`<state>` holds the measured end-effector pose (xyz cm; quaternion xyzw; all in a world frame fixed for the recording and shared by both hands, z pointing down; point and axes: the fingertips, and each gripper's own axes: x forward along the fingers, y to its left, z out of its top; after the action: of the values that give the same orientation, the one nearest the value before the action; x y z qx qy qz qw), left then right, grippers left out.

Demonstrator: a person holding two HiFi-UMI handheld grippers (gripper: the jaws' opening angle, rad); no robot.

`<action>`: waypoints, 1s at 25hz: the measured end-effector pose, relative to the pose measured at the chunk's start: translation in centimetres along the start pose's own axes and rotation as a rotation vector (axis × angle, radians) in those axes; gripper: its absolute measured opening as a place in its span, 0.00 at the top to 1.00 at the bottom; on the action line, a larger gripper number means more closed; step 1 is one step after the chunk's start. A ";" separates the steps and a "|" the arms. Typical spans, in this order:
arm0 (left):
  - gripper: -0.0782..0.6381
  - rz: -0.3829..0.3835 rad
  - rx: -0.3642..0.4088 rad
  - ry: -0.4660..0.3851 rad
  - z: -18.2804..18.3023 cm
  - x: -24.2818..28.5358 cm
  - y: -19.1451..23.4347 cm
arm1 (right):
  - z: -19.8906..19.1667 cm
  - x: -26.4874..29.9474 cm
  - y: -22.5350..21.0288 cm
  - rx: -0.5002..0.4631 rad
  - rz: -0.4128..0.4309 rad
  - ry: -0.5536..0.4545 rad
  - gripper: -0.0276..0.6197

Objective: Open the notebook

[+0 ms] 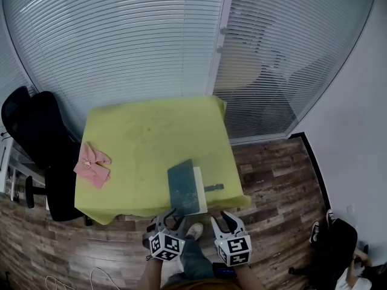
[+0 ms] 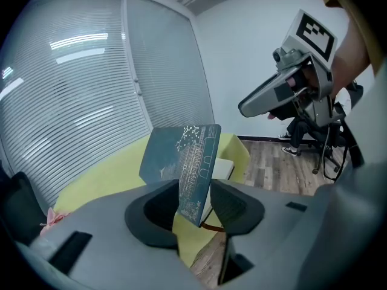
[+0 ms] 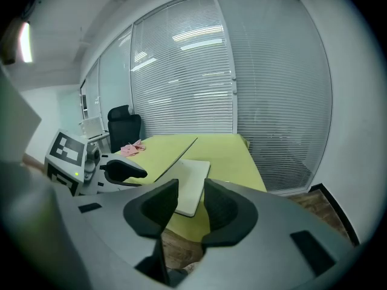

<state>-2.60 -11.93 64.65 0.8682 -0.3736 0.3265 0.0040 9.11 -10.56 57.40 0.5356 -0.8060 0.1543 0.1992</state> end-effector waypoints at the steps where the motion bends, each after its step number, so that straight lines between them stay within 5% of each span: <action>1: 0.64 0.003 0.000 -0.002 0.0 -0.1 0.1 | 0.0 0.0 0.1 0.000 0.000 0.000 0.73; 25: 0.67 0.051 -0.024 -0.024 -0.3 -2.2 1.5 | 0.6 -0.4 1.6 -0.016 0.014 -0.012 0.73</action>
<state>-4.86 -11.48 63.31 0.8620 -0.3997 0.3118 0.0015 7.65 -9.89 56.65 0.5291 -0.8121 0.1461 0.1977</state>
